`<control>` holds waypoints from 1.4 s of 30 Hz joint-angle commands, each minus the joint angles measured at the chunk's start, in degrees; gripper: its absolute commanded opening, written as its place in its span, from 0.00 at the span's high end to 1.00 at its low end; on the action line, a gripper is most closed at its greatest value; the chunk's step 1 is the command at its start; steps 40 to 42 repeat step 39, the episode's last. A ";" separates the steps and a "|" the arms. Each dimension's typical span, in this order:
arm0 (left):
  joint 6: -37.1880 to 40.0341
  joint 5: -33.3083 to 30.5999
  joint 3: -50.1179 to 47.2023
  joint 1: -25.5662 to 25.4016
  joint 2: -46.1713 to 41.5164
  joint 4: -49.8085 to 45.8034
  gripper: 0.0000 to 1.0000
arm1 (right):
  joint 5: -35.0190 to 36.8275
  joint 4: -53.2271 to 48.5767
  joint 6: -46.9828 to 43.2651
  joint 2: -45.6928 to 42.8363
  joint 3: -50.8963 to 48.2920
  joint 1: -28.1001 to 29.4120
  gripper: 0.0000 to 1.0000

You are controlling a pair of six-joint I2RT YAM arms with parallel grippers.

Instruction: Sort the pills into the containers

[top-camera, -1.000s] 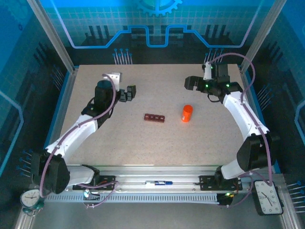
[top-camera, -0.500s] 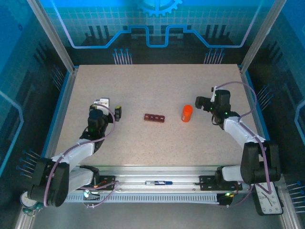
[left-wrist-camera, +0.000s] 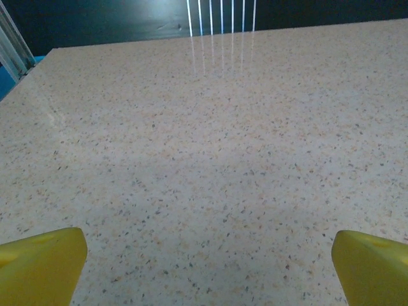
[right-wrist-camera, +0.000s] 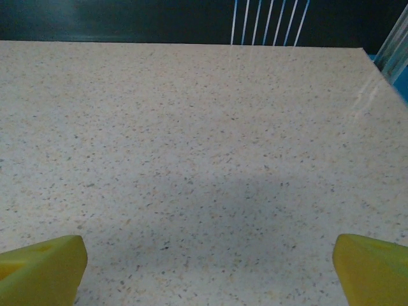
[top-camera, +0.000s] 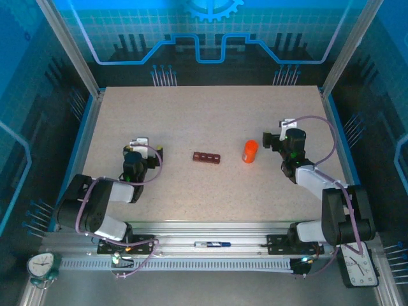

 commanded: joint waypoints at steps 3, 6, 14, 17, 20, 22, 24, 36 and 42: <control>-0.95 3.69 -0.01 2.05 3.39 7.96 0.01 | 3.33 11.35 -2.66 2.98 -6.47 1.56 0.00; -0.74 4.67 0.90 2.24 3.88 6.95 0.01 | 1.76 19.32 -5.76 4.32 -8.97 2.14 0.00; -2.95 7.91 5.32 4.85 3.48 -2.26 0.01 | -1.91 26.77 -3.08 9.97 -11.21 -0.49 0.00; -4.78 11.13 6.84 7.24 3.45 -4.85 0.01 | -0.66 28.73 -2.17 9.96 -12.19 -1.08 0.00; -4.73 11.15 6.81 7.24 3.48 -5.08 0.01 | -0.20 28.80 -2.55 10.18 -11.99 -0.77 0.00; -4.82 11.19 6.87 7.24 3.48 -5.14 0.01 | -0.17 28.94 -2.64 10.18 -12.03 -0.71 0.00; -4.86 11.20 6.91 7.24 3.47 -5.22 0.01 | -0.13 29.09 -2.74 10.27 -12.03 -0.61 0.00; -5.13 11.85 7.32 7.73 3.57 -5.89 0.01 | -0.21 28.40 -2.50 10.33 -11.68 -0.77 0.00; -5.05 11.92 7.16 7.69 3.62 -5.59 0.01 | -0.31 28.87 -2.74 10.35 -11.86 -0.69 0.00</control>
